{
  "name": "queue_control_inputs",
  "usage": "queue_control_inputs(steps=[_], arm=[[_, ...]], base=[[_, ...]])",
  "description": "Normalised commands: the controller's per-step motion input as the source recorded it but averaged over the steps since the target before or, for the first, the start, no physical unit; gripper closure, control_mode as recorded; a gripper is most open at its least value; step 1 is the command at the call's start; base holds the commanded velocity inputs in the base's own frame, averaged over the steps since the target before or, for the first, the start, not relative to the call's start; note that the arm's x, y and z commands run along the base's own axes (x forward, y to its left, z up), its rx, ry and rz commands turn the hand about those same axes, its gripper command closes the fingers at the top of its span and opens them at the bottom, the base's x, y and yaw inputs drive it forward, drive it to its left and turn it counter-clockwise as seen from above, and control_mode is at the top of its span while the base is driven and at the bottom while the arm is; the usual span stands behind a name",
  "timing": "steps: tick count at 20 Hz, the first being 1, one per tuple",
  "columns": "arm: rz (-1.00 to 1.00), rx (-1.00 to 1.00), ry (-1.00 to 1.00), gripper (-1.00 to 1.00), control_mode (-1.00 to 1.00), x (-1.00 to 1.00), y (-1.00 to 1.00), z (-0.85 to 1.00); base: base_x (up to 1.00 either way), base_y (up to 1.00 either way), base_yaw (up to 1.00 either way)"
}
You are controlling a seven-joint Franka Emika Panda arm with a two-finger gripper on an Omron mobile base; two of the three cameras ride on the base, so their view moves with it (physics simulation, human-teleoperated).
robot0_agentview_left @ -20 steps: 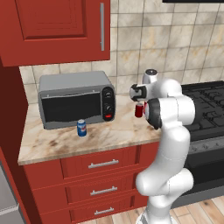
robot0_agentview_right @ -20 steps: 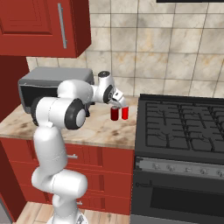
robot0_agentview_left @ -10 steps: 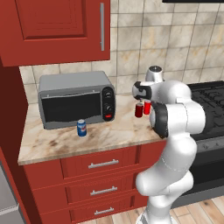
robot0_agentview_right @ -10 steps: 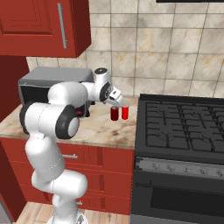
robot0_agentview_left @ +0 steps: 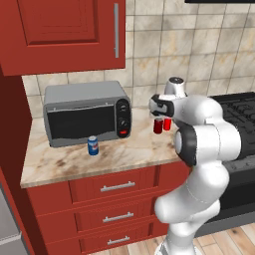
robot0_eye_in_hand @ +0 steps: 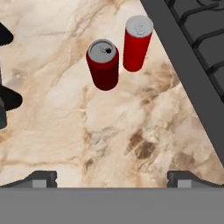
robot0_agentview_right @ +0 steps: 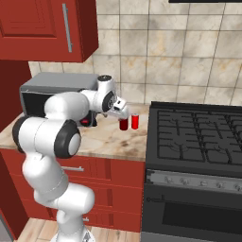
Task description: Four empty soda cans are scattered around the kitchen. Gather all the cans and cluster them next to the stove for recycling.
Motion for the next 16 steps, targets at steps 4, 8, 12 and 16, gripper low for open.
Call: queue_control_inputs(steps=[4, 8, 12, 16], arm=[[0.18, 0.0, 0.02, -1.0, -1.0, -0.34, 0.28, -0.09], [0.18, 0.0, 0.0, -1.0, -1.0, -0.39, 0.29, -0.07], [0.18, 0.0, 0.0, -1.0, -1.0, -0.42, 0.25, -0.01], [0.18, 0.0, 0.0, -1.0, -1.0, -0.38, 0.26, 0.0]], base=[[0.0, 0.0, 0.0], [0.0, 0.0, 0.0], [0.0, 0.0, 0.0], [0.0, 0.0, 0.0]])
